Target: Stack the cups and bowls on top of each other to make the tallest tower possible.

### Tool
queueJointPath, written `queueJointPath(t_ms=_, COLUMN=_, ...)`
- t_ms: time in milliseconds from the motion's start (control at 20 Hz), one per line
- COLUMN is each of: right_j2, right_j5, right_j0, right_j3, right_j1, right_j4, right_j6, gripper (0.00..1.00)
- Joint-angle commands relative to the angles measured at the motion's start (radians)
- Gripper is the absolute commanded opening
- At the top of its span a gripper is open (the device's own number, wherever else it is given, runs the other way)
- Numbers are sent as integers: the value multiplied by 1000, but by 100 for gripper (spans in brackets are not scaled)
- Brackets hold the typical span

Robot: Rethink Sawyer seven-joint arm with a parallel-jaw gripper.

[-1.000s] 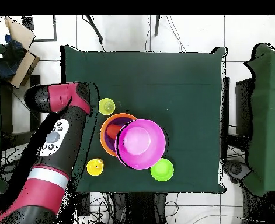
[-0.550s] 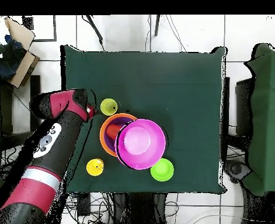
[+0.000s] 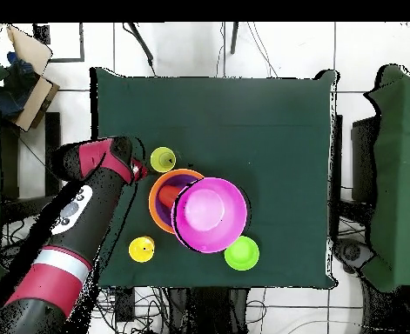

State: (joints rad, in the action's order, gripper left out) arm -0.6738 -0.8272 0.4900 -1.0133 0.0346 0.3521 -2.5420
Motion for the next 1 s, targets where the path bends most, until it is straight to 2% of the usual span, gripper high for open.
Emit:
queueJointPath(t_ms=50, right_j2=149, right_j5=42, right_j0=-24, right_j3=-48, right_j1=-28, right_j4=55, right_j6=-182, gripper=100)
queueJointPath(t_ms=250, right_j2=211, right_j5=26, right_j0=-44, right_j3=-68, right_j1=-71, right_j4=90, right_j6=-132, gripper=100)
queueJointPath(t_ms=600, right_j2=250, right_j5=-26, right_j0=-61, right_j3=-72, right_j1=-117, right_j4=116, right_j6=-100, gripper=100)
queueJointPath(t_ms=850, right_j2=245, right_j5=-67, right_j0=-70, right_j3=-57, right_j1=-135, right_j4=109, right_j6=-95, gripper=100)
queueJointPath(t_ms=1000, right_j2=220, right_j5=-90, right_j0=-73, right_j3=-26, right_j1=-121, right_j4=99, right_j6=-112, gripper=100)
